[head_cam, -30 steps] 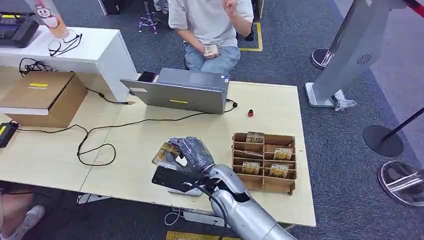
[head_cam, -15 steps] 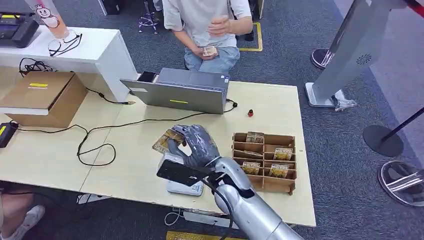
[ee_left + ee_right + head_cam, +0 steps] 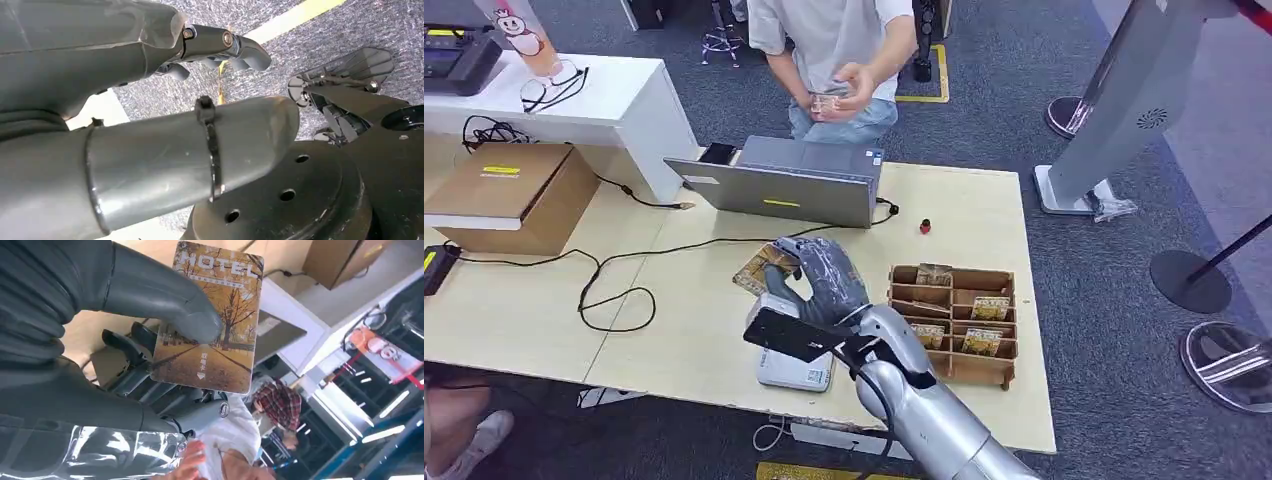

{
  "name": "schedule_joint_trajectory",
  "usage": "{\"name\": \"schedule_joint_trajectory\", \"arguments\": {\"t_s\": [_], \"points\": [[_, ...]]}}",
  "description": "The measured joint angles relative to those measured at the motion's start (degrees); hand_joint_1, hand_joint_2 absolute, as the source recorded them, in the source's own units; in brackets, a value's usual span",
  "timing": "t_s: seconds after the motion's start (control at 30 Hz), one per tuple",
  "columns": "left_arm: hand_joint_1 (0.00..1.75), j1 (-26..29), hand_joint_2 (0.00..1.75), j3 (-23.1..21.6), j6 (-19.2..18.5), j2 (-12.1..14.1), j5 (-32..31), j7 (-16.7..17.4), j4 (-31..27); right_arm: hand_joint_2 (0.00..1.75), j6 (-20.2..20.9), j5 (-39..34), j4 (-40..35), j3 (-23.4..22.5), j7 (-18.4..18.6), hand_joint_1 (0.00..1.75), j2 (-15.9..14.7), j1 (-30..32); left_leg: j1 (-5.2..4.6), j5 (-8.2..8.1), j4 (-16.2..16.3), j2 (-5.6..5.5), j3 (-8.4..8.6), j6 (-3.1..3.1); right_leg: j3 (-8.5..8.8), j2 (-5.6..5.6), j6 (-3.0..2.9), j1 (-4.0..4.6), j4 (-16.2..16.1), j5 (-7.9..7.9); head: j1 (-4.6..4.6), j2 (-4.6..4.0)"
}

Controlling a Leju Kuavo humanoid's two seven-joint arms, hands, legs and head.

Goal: Pass the card to the sensor for recognition and then transmit it.

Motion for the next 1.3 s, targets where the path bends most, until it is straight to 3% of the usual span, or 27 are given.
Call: {"name": "schedule_joint_trajectory", "arguments": {"t_s": [0.17,0.4,0.67,1.0,1.3], "points": [[0.0,0.1,0.0,0.0,-0.1,-0.1,-0.5,-0.3,-0.2,1.75,-3.6,1.8,0.4,-0.1,0.2,1.75,0.0,-1.2,0.0,0.0,0.0,0.0,0.0,0.0,0.0,0.0,0.0,0.0,0.0,0.0,0.0,0.0],[0.0,0.1,0.0,0.0,-0.1,-0.3,-1.2,-0.3,-0.4,1.75,-11.8,7.1,1.3,-2.1,4.2,1.75,0.0,-2.0,0.0,0.0,0.0,-0.02,-0.01,0.0,0.0,-0.01,0.0,0.0,0.0,0.0,0.0,0.0],[0.0,0.1,0.0,0.0,0.2,-0.6,-2.4,-0.3,-0.4,1.75,-17.2,15.3,1.4,-5.7,7.8,1.75,0.0,-2.1,0.0,0.0,0.0,-0.02,-0.01,0.0,0.0,-0.01,0.0,-0.01,0.0,0.0,0.0,0.0],[0.0,0.0,0.0,0.0,0.5,-0.6,-3.1,-0.3,-0.4,1.75,-20.2,21.4,2.9,-10.9,10.1,1.75,0.2,-2.0,0.0,0.0,0.0,-0.02,-0.01,0.0,0.0,-0.01,0.0,0.0,0.0,0.0,0.0,0.0],[0.0,-0.1,0.0,0.0,0.6,-0.8,-3.2,-0.3,-0.4,1.75,-21.1,22.3,3.8,-13.4,11.1,1.75,0.4,-2.0,0.0,0.0,0.0,-0.02,-0.01,0.0,-0.01,-0.01,0.0,0.0,0.0,0.0,0.0,0.0]]}}
